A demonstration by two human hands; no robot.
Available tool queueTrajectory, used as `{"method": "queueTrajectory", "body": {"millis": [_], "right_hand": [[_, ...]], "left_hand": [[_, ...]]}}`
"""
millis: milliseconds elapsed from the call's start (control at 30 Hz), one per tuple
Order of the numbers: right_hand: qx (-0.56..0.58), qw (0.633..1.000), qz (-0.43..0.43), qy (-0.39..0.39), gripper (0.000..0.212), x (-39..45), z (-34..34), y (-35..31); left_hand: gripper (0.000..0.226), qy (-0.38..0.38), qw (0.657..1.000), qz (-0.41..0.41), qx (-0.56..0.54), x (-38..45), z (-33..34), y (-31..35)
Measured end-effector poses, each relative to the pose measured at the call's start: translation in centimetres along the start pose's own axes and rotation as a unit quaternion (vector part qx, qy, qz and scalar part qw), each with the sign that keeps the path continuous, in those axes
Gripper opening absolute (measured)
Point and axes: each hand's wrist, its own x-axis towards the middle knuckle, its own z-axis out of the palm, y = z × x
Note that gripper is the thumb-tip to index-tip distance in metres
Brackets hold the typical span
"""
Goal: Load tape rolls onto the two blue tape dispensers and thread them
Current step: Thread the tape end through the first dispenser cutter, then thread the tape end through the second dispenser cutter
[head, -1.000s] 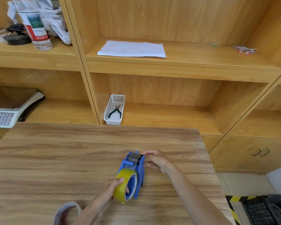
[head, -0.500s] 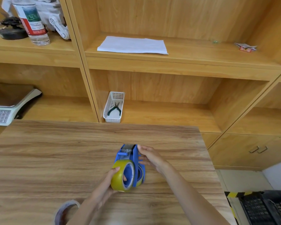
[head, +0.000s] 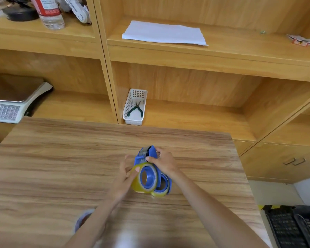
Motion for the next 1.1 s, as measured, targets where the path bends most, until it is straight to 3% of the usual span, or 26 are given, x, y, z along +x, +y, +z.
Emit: {"method": "queueTrajectory", "body": {"millis": [100,167,233,600,933,1100], "right_hand": [[-0.111,0.994,-0.001,0.006,0.071,0.8,2.0,-1.2],[-0.149,0.989,-0.019,0.01,0.073,1.3,3.3,-2.1],[-0.174,0.984,-0.03,0.007,0.072,1.7,4.5,-2.9],[-0.25,0.968,0.031,-0.007,0.056,4.6,10.1,-3.1],[-0.242,0.969,0.046,-0.001,0.075,5.1,11.6,-1.1],[-0.219,0.975,0.042,-0.005,0.066,4.7,11.6,-0.7]], "left_hand": [[0.062,-0.039,0.979,0.048,0.192,-0.2,-1.5,-0.4],[0.071,-0.015,0.933,0.048,0.358,0.0,-2.2,-1.0],[0.078,0.01,0.89,0.059,0.453,0.8,-3.0,-2.0],[0.102,-0.007,0.799,-0.031,0.601,4.4,-4.9,-3.5],[0.098,-0.037,0.793,-0.027,0.608,6.1,-5.4,-5.6],[0.099,-0.037,0.812,-0.018,0.582,6.4,-5.8,-6.2]]}}
